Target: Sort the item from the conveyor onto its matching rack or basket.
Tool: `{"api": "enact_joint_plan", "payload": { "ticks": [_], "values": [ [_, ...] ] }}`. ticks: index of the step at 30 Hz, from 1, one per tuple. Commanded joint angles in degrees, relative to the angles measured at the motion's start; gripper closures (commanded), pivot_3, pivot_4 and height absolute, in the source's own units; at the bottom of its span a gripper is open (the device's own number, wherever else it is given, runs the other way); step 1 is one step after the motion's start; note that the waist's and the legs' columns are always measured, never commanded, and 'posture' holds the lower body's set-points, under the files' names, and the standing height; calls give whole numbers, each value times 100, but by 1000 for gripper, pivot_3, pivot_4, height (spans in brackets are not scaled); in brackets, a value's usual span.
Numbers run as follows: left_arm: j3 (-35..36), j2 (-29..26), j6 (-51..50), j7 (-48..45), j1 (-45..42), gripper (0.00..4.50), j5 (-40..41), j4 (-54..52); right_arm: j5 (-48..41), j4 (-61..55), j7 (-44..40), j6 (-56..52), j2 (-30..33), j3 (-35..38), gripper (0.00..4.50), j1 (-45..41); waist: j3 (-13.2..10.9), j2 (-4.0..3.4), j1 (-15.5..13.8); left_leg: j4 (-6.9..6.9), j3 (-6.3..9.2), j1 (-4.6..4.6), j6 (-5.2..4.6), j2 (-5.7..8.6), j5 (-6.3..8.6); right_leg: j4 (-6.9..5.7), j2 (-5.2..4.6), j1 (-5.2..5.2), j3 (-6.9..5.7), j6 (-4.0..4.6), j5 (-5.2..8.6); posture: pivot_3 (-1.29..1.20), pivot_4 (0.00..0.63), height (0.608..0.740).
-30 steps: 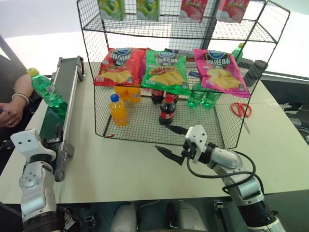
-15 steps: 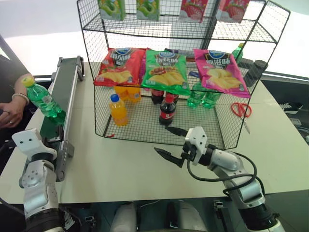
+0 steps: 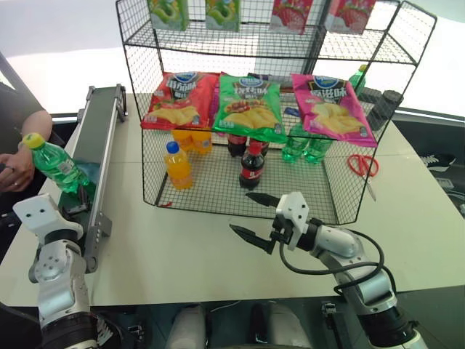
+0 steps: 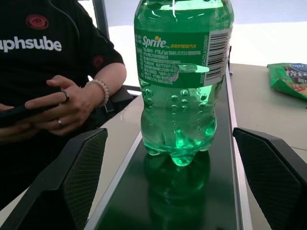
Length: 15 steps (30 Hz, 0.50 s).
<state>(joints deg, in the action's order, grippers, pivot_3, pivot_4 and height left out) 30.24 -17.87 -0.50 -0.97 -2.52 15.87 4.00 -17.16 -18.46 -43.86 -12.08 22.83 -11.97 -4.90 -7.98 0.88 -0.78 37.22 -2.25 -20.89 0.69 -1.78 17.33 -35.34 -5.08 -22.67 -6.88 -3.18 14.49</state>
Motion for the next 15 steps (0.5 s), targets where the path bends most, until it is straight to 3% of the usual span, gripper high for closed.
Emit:
{"api": "enact_joint_plan", "payload": {
  "ticks": [1, 15],
  "values": [
    [71, -43, 185, 47, -31, 0, -41, -78, -111, -232, -12, 30, -54, 4, 33, -24, 0, 0, 1, 0, 0, 0, 0, 0, 0, 0, 0, 0, 0, 0, 0, 0, 150, 734],
    [81, -16, 258, 90, -22, 0, -17, -83, -132, -233, -56, 10, -61, -10, 33, -21, 0, 0, 0, 0, 0, 0, 0, 0, 0, 0, -4, 0, 0, 0, 0, 0, 150, 734]
  ]
}}
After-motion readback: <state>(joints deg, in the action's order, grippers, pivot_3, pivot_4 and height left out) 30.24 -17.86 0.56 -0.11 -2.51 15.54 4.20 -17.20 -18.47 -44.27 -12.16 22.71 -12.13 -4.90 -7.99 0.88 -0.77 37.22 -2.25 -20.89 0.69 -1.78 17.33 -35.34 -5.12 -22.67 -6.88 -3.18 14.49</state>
